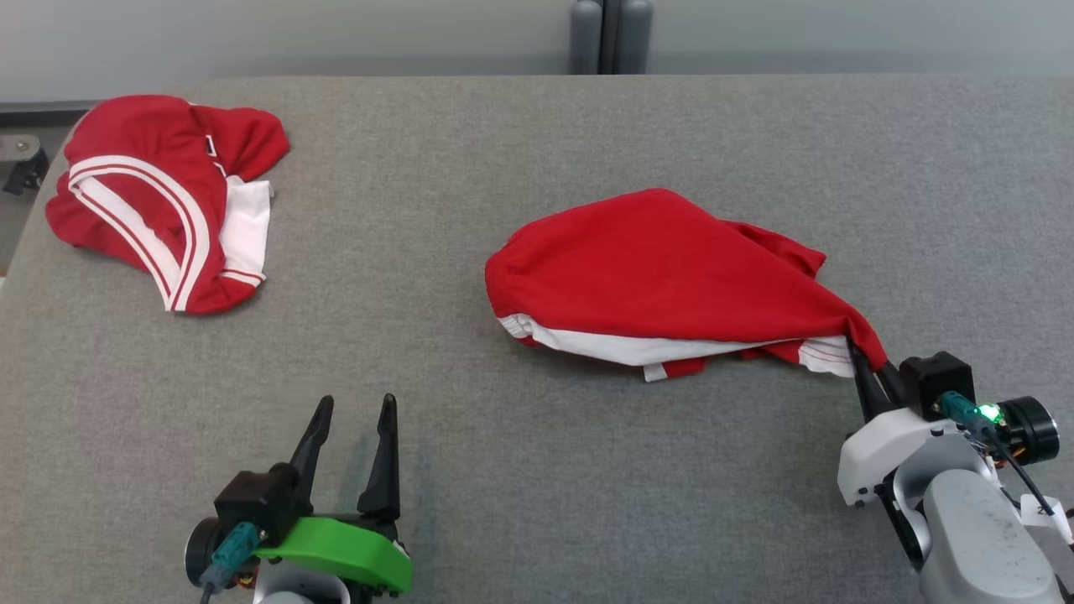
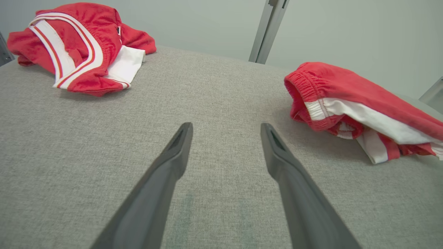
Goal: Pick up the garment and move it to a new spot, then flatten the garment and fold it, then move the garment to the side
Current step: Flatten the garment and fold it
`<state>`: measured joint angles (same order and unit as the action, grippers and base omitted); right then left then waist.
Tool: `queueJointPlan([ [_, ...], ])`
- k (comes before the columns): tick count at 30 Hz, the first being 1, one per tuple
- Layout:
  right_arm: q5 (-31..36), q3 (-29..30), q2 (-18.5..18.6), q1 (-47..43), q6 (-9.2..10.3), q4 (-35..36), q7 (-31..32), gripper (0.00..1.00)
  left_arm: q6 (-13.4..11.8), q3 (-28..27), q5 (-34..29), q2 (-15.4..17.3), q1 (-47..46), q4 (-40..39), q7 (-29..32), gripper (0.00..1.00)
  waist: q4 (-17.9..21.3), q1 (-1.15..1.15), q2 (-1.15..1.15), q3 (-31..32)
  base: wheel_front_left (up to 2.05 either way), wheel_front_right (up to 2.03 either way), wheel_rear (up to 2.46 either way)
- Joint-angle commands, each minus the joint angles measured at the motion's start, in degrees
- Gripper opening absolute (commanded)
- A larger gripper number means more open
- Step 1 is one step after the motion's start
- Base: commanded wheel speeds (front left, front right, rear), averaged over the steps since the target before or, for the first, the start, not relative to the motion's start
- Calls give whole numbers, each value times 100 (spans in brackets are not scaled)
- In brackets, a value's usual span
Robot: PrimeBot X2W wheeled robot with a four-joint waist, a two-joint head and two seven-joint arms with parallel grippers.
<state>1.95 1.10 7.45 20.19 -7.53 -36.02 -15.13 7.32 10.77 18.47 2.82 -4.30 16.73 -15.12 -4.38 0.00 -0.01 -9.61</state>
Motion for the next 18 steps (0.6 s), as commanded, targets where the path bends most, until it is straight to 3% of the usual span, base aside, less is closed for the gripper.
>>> queueJointPlan([
  [1, -12, 8, 52, 62, 8, -26, -4, 48, 15, 0, 59, 13, -100, -11, -5, 100, 38, 0, 1, -49, 0, 0, 0],
  [2, -5, 16, 66, 74, 8, -32, -4, 100, 15, 14, 62, 13, -116, -9, -5, 100, 56, 0, 1, -56, 0, 0, 0],
  [18, -33, 319, -39, -468, 8, 838, -4, 100, 9, 92, 73, 13, -141, -118, -5, 100, 398, 0, 1, 221, 0, 0, 0],
])
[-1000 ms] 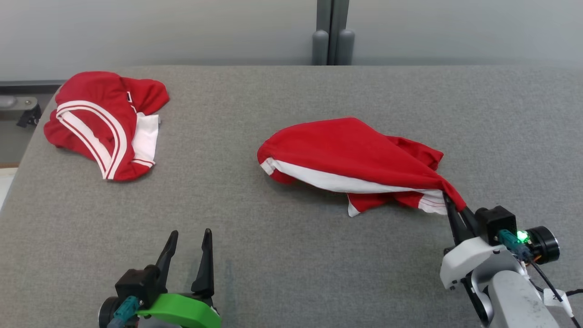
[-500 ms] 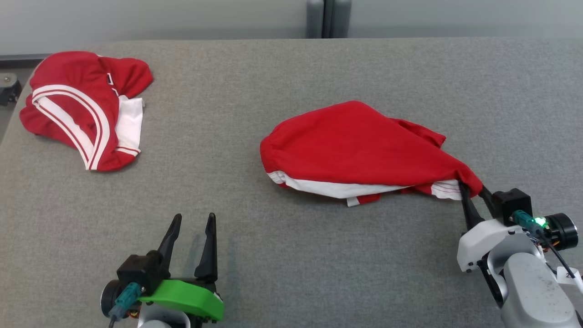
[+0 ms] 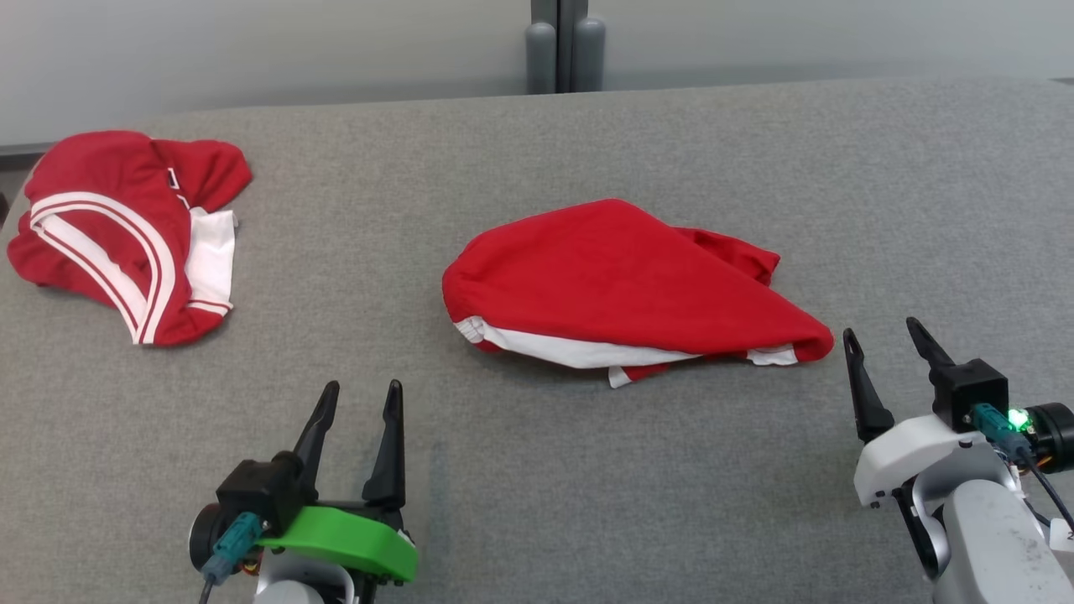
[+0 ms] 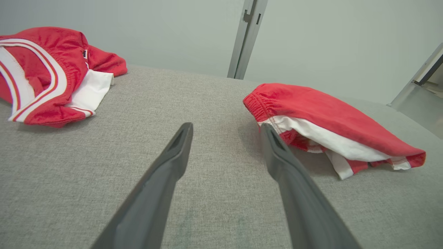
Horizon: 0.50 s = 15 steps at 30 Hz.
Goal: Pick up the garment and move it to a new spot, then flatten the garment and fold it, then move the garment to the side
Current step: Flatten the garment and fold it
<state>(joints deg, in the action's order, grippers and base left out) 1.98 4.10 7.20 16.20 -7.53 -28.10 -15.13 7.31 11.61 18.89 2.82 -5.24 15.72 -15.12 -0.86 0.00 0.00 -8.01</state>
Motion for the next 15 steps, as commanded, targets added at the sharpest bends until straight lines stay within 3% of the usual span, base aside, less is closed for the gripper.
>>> queueJointPlan([
  [1, -46, 35, -41, -101, 8, 138, -4, 100, 11, 15, 37, 13, -36, -28, -5, 100, 55, 0, 0, 96, 0, 0, 0],
  [15, -416, -194, -421, -586, 8, 1026, -4, 100, 4, 23, 98, 13, 189, -128, -5, 100, -93, 0, 0, 699, 0, 0, 0],
])
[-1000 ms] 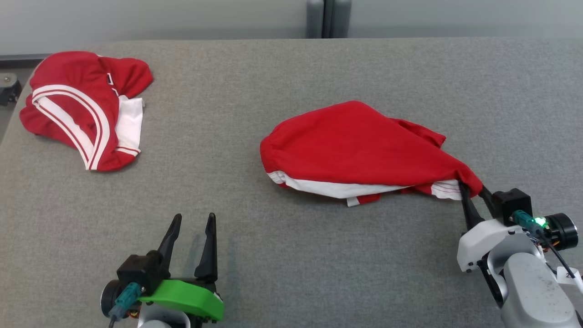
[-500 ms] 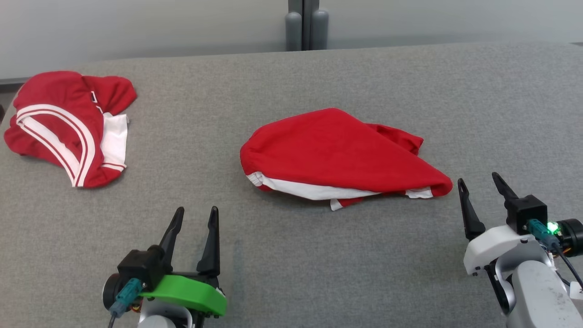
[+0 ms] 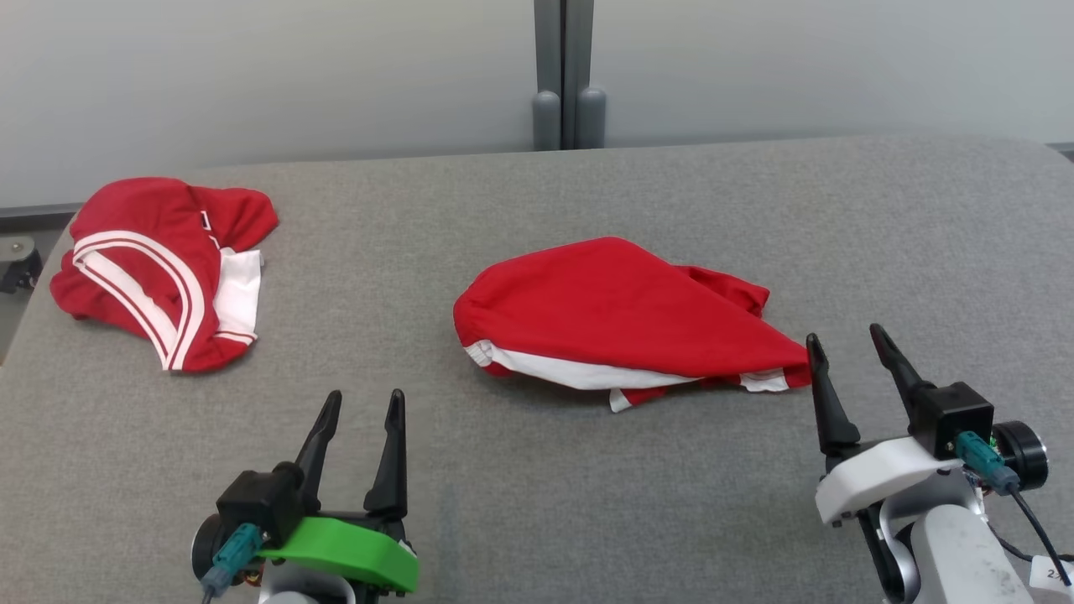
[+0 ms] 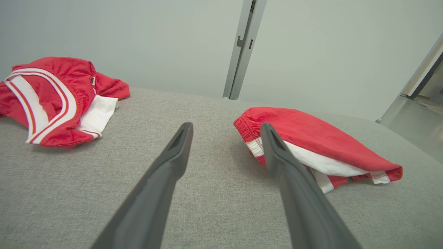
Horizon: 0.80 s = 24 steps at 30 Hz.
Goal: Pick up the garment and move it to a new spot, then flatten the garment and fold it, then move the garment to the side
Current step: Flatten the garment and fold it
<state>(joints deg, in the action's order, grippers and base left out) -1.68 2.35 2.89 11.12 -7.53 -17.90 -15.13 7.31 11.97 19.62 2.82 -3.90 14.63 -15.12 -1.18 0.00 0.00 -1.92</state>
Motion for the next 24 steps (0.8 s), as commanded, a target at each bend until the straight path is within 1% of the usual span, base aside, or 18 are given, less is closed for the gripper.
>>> queueJointPlan([
  [1, -184, -68, 8, -128, 8, 19, -4, 100, -1, -26, 32, 13, 84, -21, -5, 100, -74, 0, 0, 114, 0, 0, 0],
  [6, -670, -43, 12, -360, 8, 63, -4, 100, 0, -69, 47, 13, 118, -30, -5, 100, -144, 0, 0, 158, 0, 0, 0],
  [10, -822, -40, 10, -487, 8, 84, -4, 100, 0, -121, 31, 13, 174, -43, -5, 100, -157, 0, 0, 168, 0, 0, 0],
  [14, -713, -98, 10, -533, 8, 78, -4, 100, 1, -158, 20, 13, 214, -32, -5, 100, -143, 0, 0, 168, 0, 0, 0],
  [24, -713, -172, 9, -511, 8, 109, -4, 100, -2, -156, 33, 13, 196, 36, -5, 100, -137, 0, 0, 161, 0, 0, 0],
])
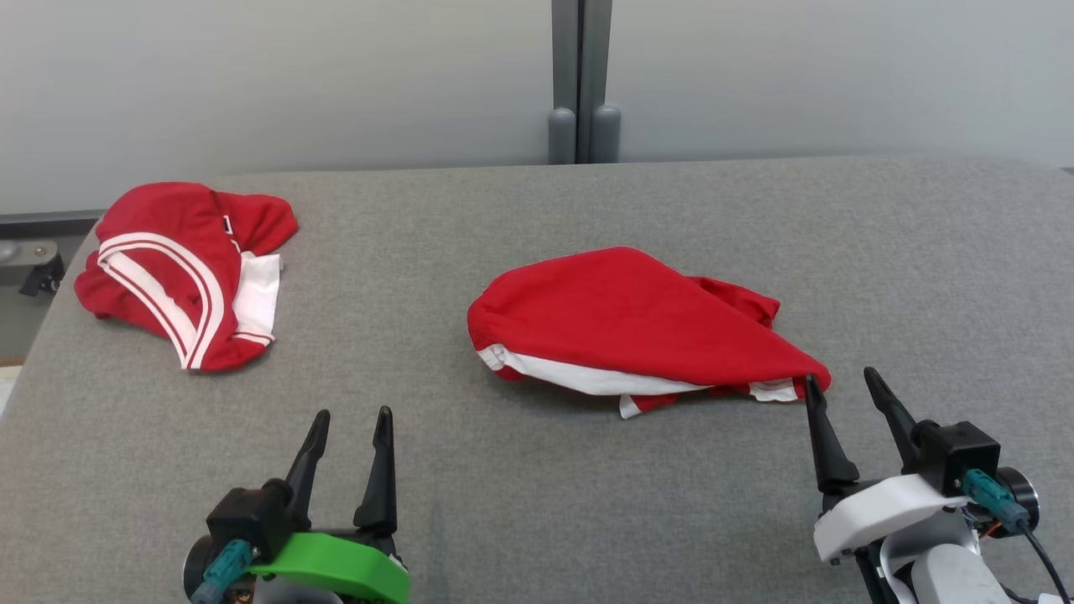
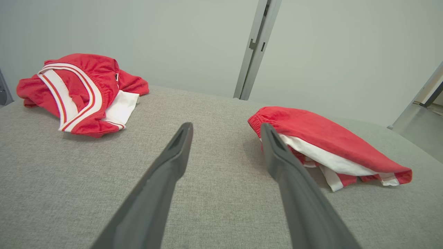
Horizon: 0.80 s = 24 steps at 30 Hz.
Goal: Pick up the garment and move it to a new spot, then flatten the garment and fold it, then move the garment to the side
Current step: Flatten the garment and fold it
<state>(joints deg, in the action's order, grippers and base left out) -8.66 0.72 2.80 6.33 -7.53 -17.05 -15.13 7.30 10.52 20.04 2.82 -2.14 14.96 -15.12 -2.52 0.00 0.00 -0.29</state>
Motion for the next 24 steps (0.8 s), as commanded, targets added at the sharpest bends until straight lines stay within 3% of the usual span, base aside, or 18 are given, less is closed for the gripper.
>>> queueJointPlan([
  [1, -16, -16, 19, -28, 8, 22, -4, 100, -1, -4, -8, 13, 7, 12, -5, 100, -5, 0, 0, -6, 0, 0, 0],
  [15, 90, -160, 19, 224, 8, 98, -3, 100, 12, 363, -143, 14, -647, 738, -5, 100, 215, 0, 0, -448, 0, 0, 0],
  [24, 145, -238, 18, 459, 8, 140, -3, 100, 31, 882, 1278, 18, -1807, 1827, -4, 100, 566, 0, 0, -1035, 0, 0, 0],
])
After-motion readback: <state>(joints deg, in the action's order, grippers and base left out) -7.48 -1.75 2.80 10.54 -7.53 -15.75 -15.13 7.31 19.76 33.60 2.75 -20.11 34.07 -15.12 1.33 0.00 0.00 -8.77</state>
